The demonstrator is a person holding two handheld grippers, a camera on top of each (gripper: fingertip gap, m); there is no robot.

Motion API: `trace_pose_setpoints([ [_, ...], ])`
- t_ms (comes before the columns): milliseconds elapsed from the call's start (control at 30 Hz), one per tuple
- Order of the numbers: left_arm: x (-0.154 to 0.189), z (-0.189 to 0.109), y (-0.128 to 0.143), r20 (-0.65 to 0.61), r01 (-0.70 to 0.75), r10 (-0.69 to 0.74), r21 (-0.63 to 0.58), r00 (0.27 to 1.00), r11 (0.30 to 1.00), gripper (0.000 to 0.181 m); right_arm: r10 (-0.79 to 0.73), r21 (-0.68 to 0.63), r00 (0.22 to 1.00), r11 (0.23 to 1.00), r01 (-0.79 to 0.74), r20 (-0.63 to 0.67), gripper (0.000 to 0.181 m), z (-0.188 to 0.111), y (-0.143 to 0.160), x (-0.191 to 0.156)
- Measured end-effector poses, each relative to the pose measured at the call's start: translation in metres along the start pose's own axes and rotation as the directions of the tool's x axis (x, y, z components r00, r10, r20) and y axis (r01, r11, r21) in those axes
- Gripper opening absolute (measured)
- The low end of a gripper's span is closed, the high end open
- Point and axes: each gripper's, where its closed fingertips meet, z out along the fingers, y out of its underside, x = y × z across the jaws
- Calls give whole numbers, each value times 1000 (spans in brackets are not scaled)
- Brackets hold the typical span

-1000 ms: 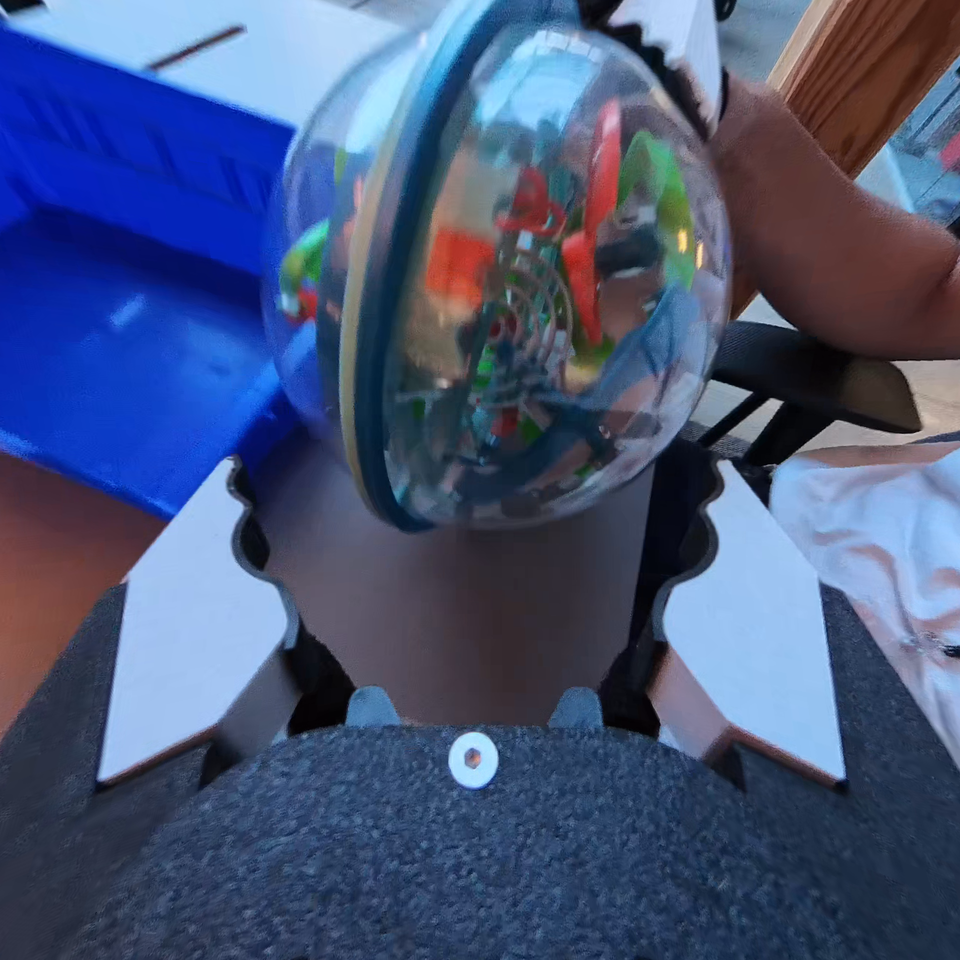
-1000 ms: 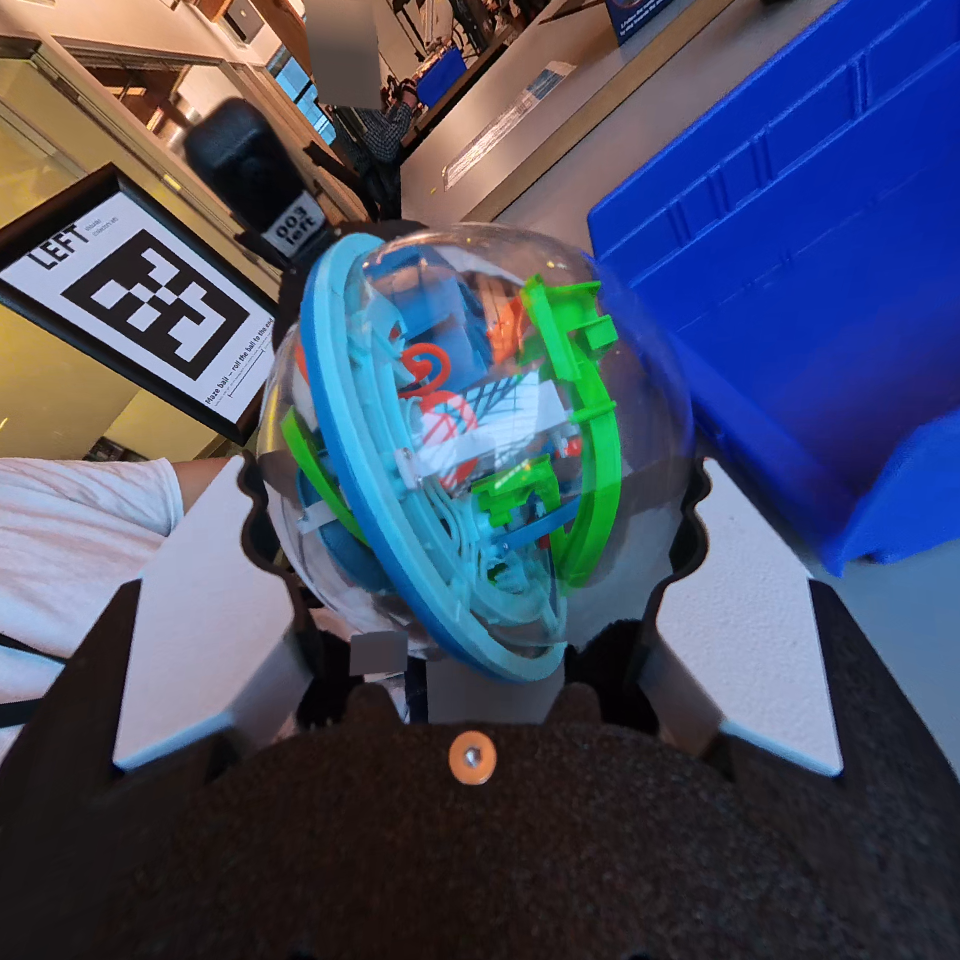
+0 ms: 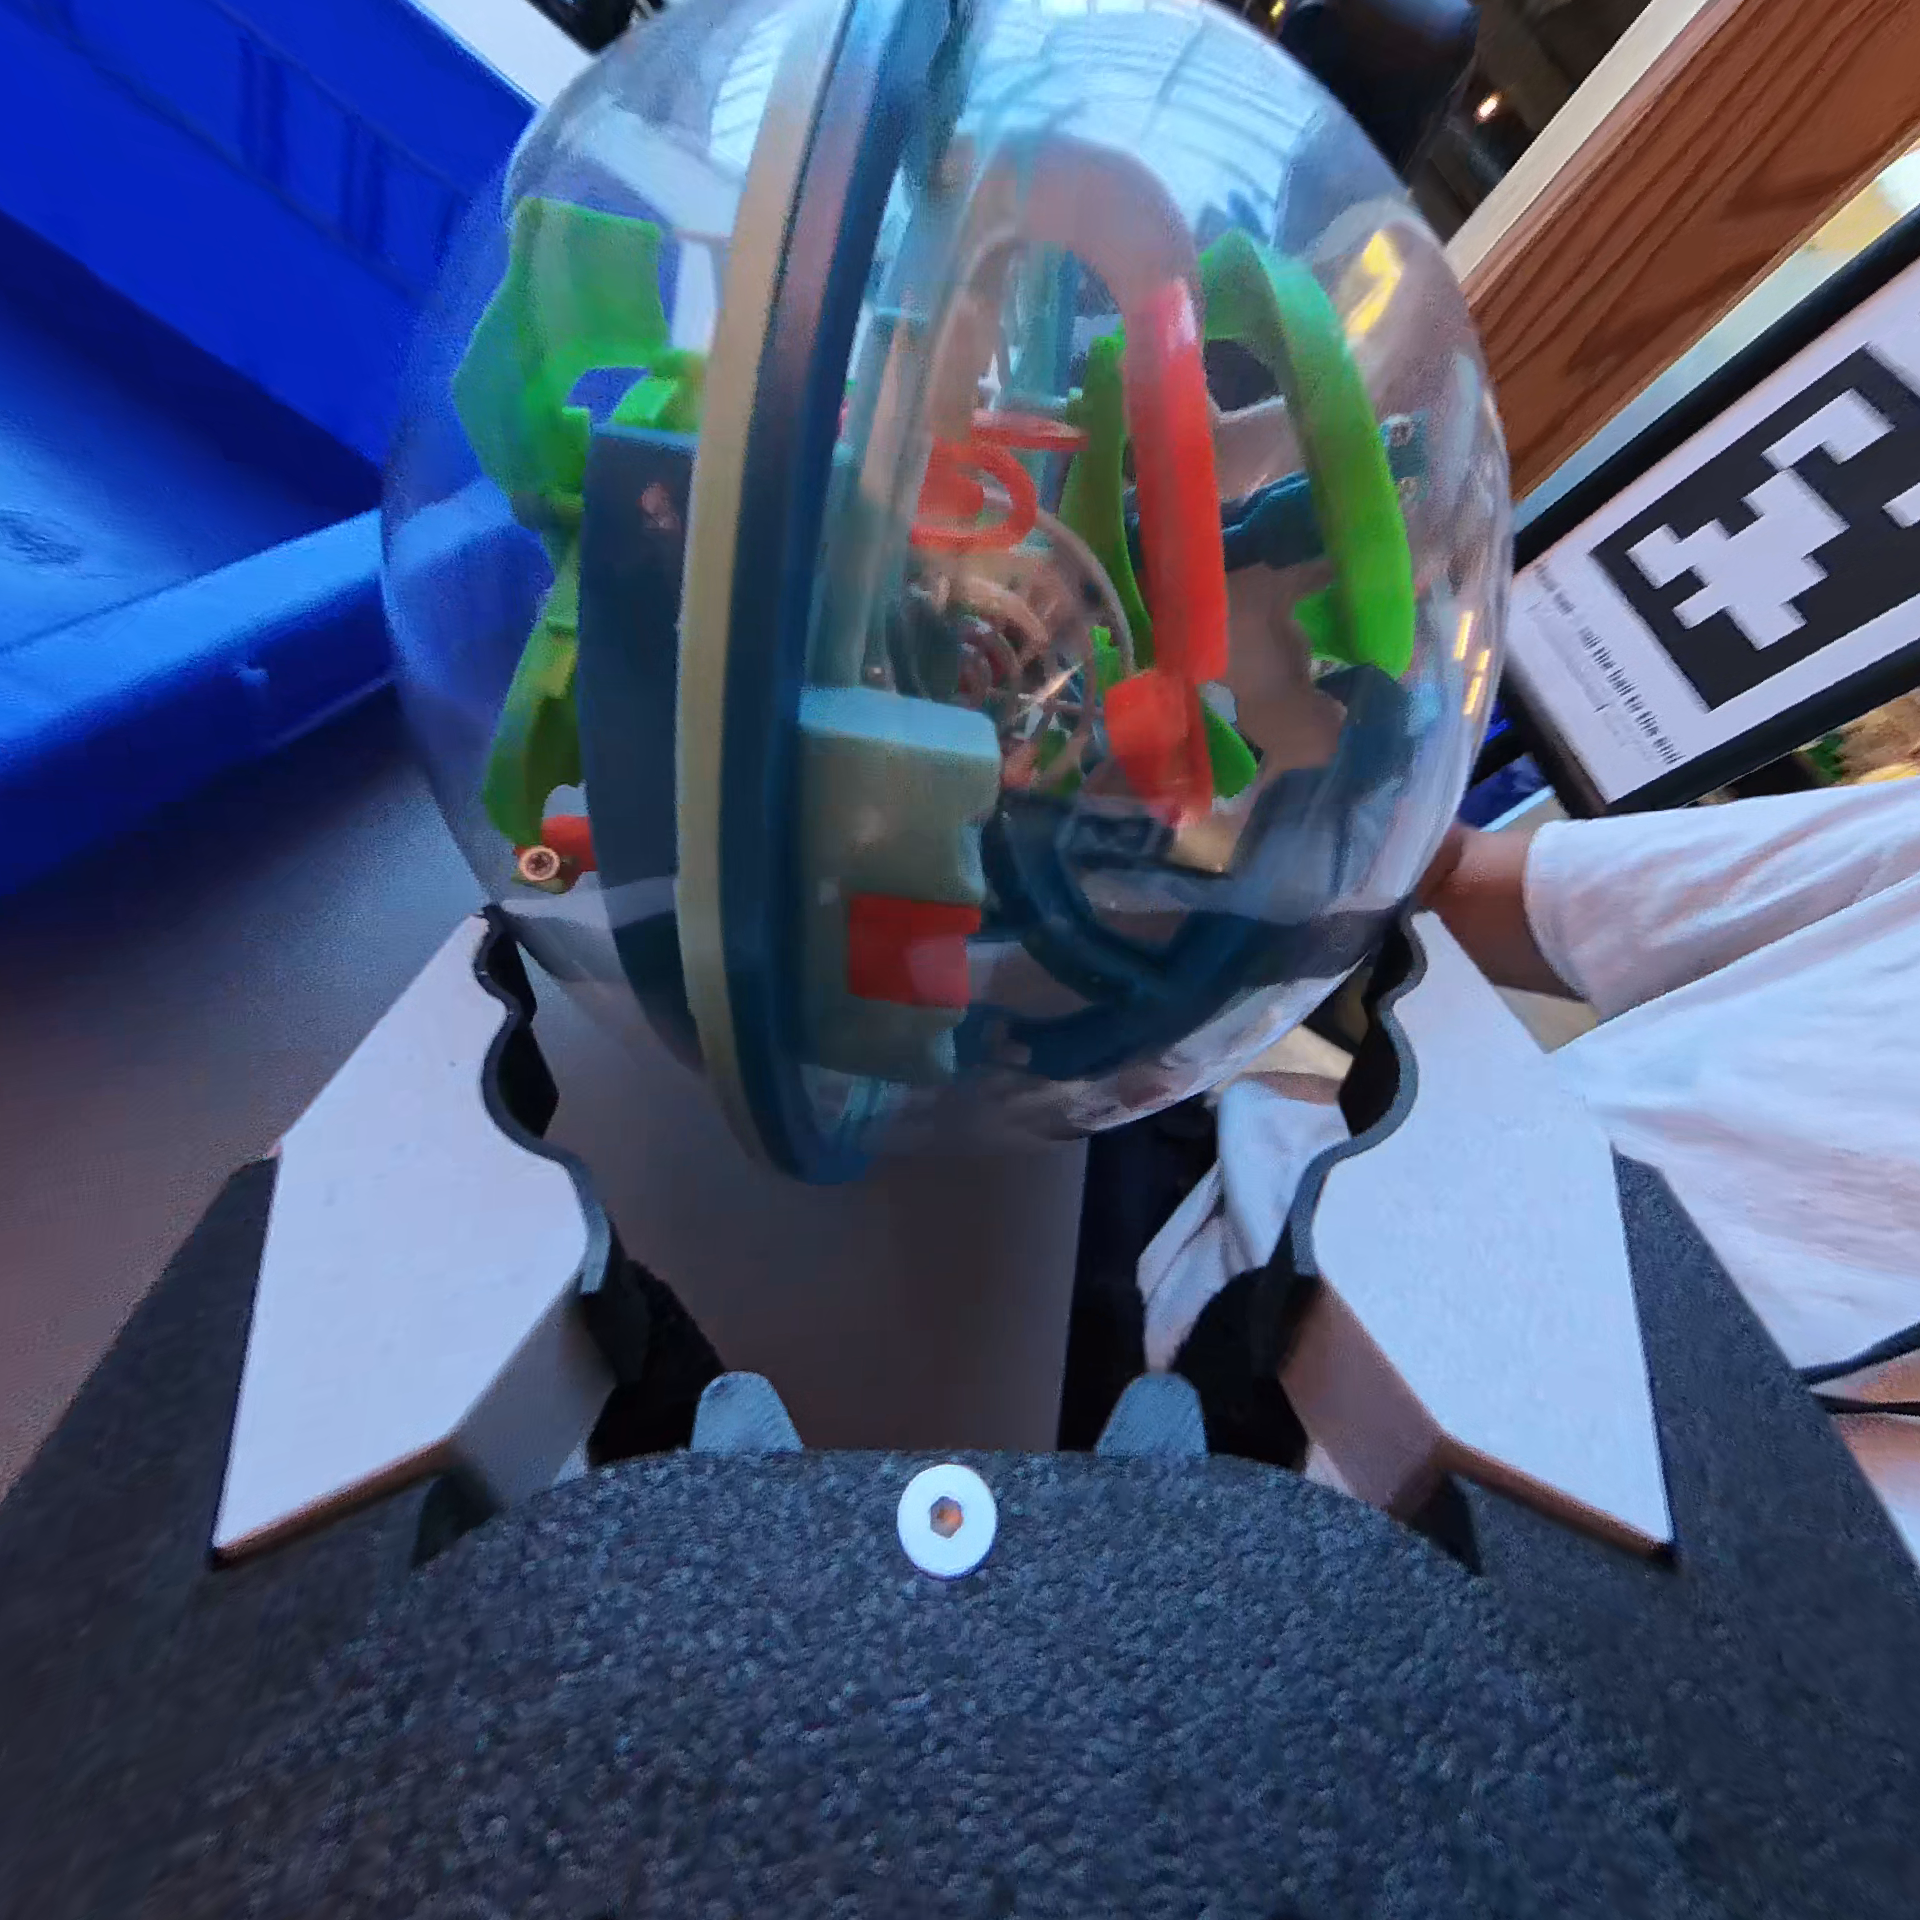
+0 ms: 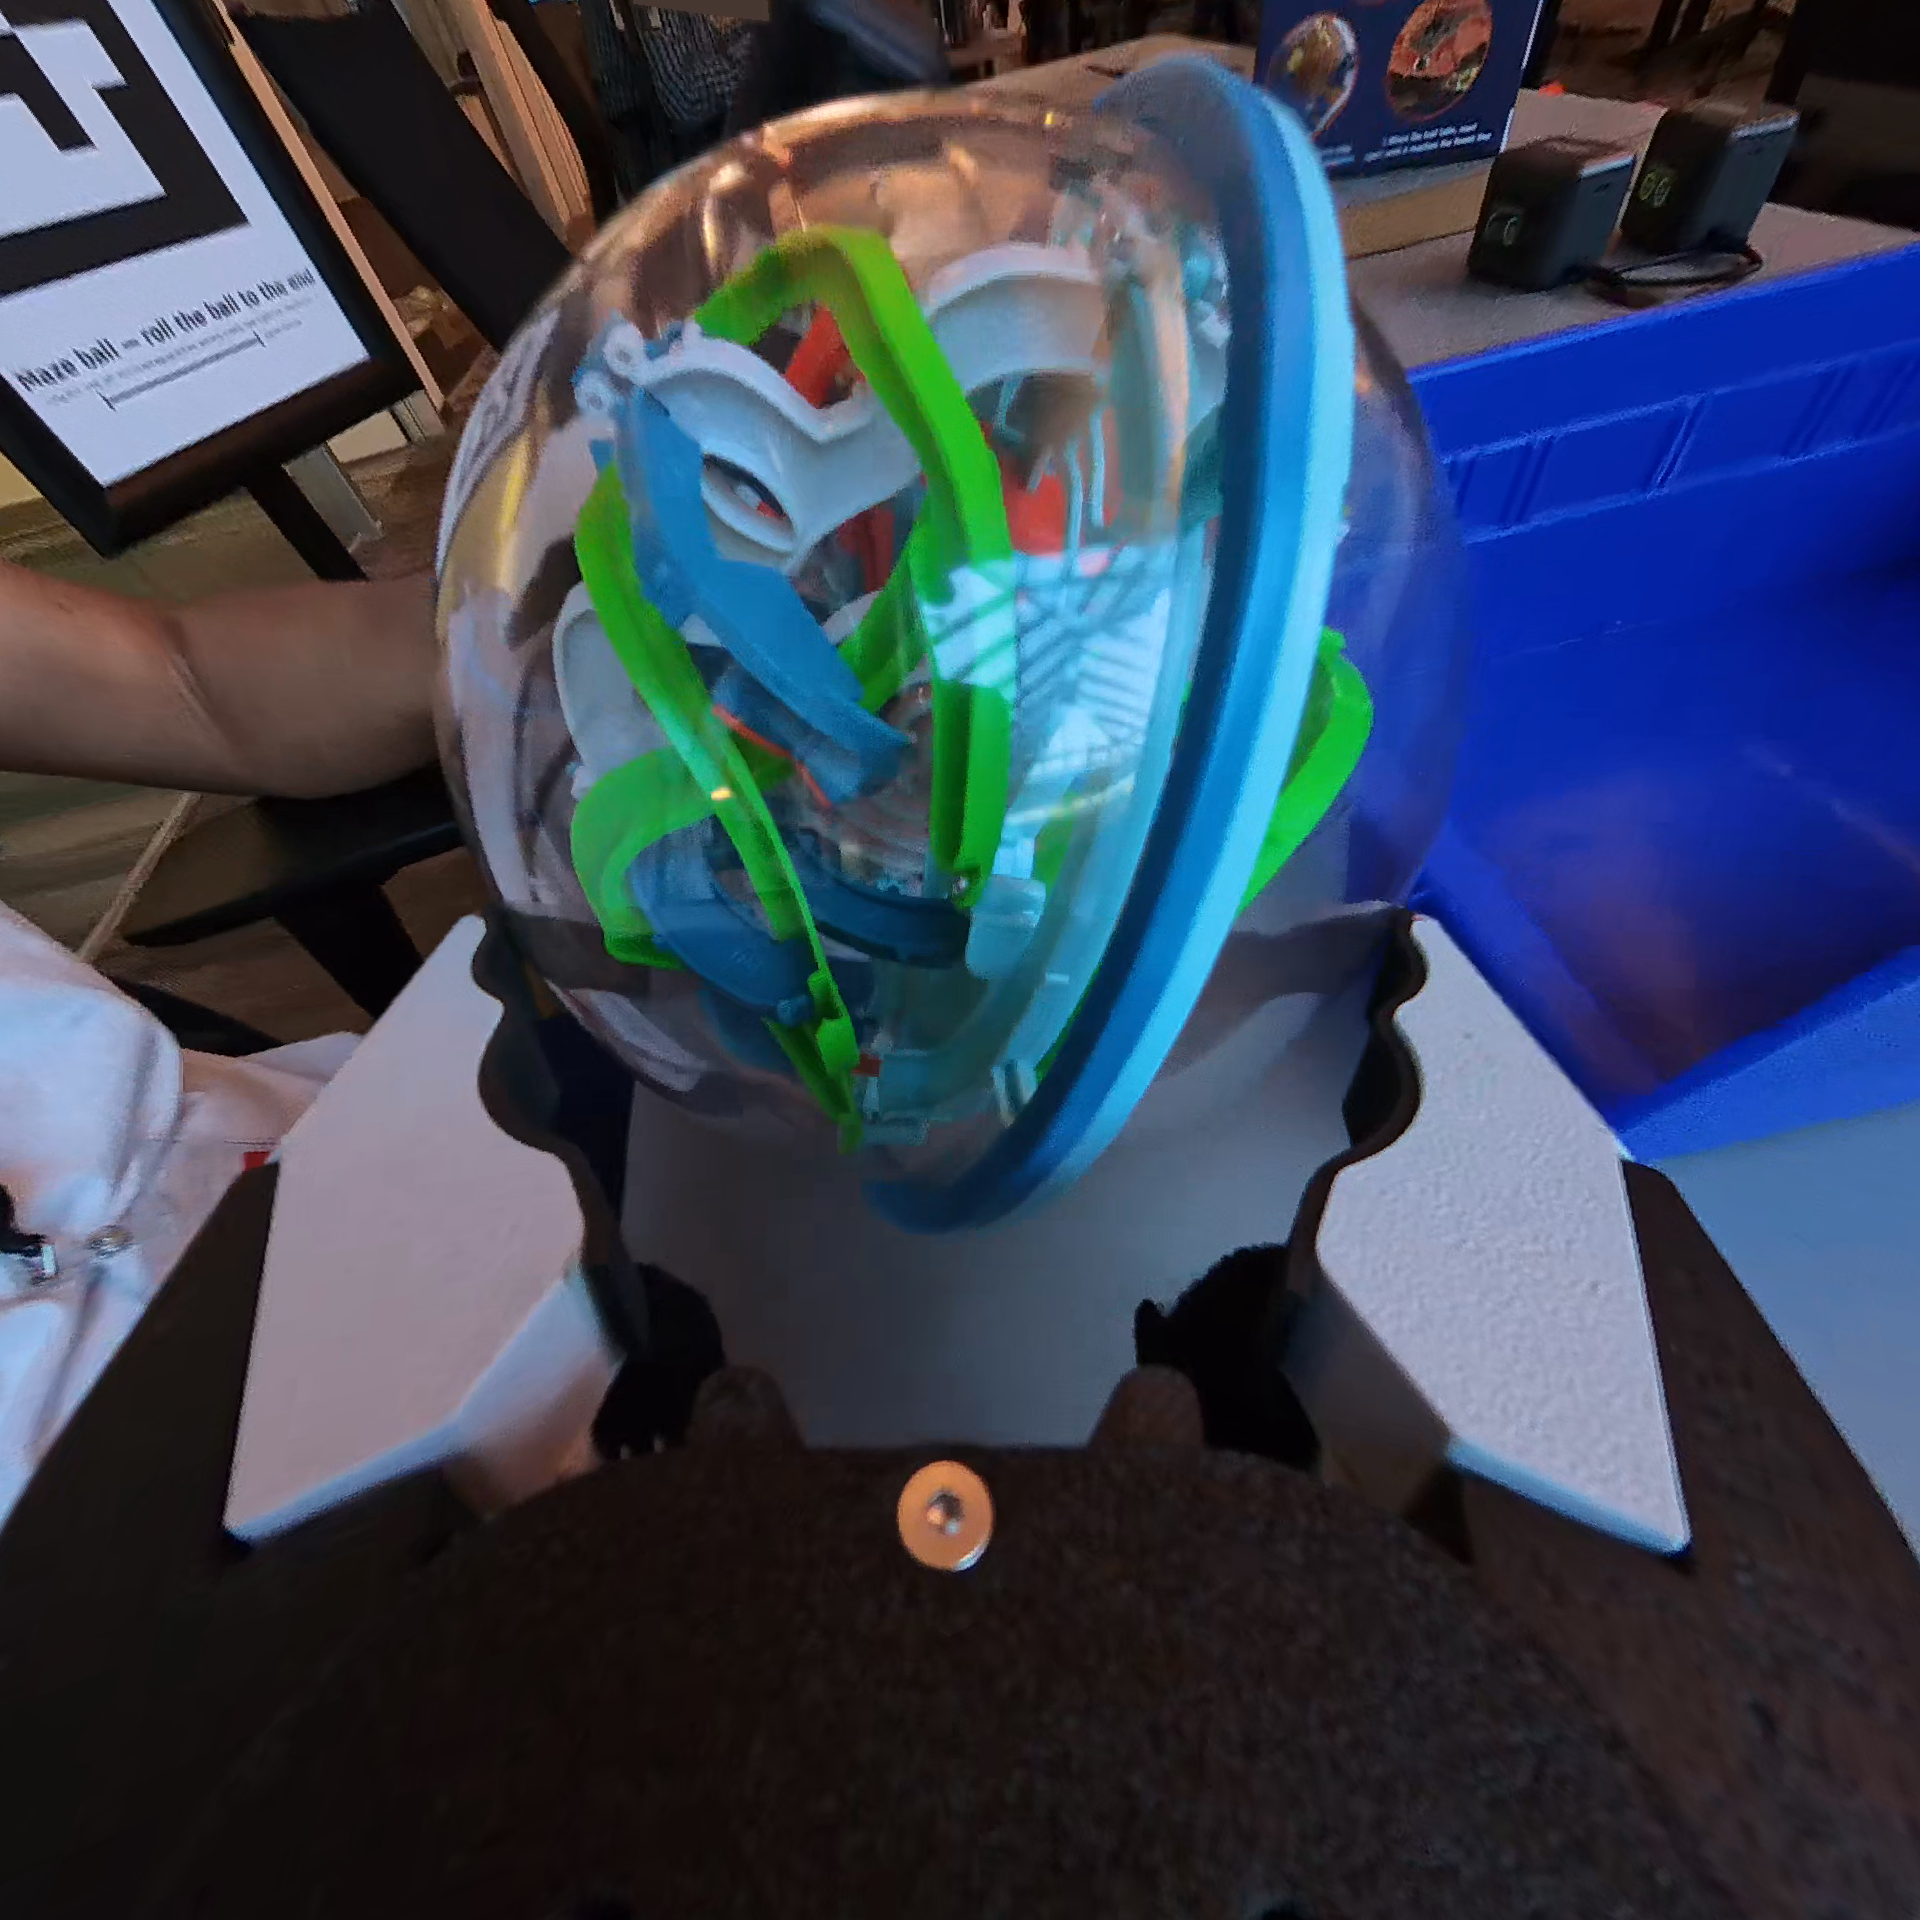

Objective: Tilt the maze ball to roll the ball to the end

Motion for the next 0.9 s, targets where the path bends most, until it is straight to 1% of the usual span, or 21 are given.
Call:
trace_pose_setpoints([
  [33, 4, 3, -1, -20, 13, -13, 11, 1000, 1000, 152, 2, 5, 1000, 1000, -2, 1, 153, -5, -5, -1],
  [133, 15, 10, -6, -61, 43, -40, 39, 997, 998, 152, 17, -19, 1000, 1000, -17, -2, 153, -18, -14, -6],
  [200, 20, 14, -9, -85, 81, -77, 47, 993, 996, 152, 56, -48, 998, 997, -56, -3, 153, -25, -16, -8],
  [267, 23, 17, -11, -107, 127, -121, 51, 987, 991, 152, 104, -55, 995, 993, -104, -4, 152, -28, -17, -8],
  [333, 23, 18, -11, -113, 141, -134, 52, 985, 989, 152, 117, -51, 993, 992, -117, -3, 152, -29, -17, -8],
  [533, 23, 18, -10, -105, 92, -87, 47, 991, 995, 152, 72, -55, 997, 996, -73, -17, 154, -29, -17, -9],
  [900, 31, 15, -5, -138, -14, 18, 25, 990, 1000, 152, -41, -32, 998, 999, 40, -52, 153, -31, -30, -20],
])
